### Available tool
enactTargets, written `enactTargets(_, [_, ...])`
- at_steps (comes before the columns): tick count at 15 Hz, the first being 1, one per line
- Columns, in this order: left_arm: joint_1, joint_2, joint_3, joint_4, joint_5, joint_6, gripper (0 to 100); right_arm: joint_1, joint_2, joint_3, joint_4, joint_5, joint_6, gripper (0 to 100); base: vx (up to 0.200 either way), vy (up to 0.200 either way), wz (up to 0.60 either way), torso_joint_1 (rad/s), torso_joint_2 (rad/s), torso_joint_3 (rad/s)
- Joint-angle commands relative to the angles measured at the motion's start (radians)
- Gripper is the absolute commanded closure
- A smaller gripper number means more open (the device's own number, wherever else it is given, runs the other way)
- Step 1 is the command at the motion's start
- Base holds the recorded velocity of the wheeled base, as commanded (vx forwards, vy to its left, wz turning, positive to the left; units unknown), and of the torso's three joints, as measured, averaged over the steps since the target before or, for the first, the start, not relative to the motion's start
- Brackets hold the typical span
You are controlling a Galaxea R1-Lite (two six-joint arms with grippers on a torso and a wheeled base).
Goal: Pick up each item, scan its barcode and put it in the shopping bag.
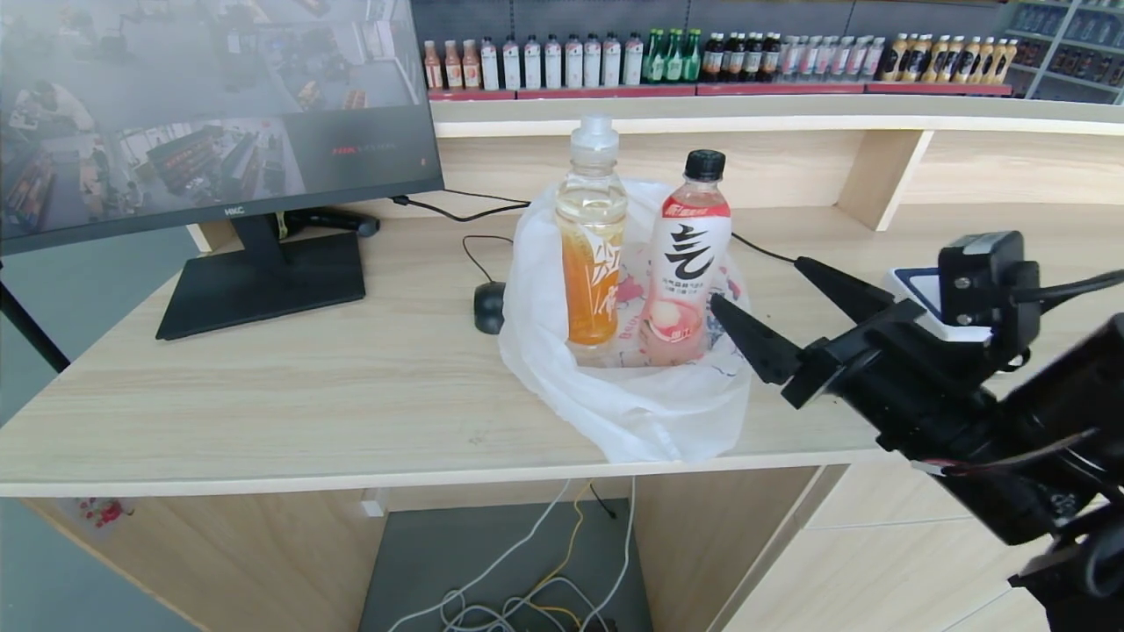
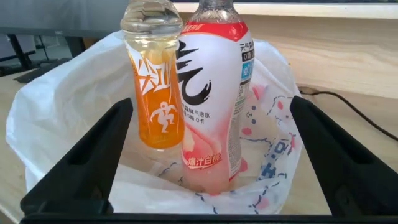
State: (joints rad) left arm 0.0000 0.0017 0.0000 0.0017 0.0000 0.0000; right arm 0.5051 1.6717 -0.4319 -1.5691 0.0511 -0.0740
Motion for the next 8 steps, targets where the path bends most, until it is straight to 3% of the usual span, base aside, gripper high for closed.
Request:
enactTargets(1, [0.000, 0.000, 0.000, 0.000, 0.000, 0.000, 0, -0.033, -0.310, 0.272, -0.002, 0.000, -0.006, 0, 0.000, 0.000, 0.00, 0.000, 0.00, 0.000])
enactTargets(4, [0.000, 0.000, 0.000, 0.000, 0.000, 0.000, 0, -0.039, -0.475, 0.432, -0.002, -0.028, -0.012, 0, 0.000, 0.000, 0.00, 0.000, 0.00, 0.000])
enactTargets(8, [0.000, 0.000, 0.000, 0.000, 0.000, 0.000, 0, -0.062, -0.509, 0.432, -0.002, -0.160, 0.049, 0, 0.000, 0.000, 0.00, 0.000, 0.00, 0.000])
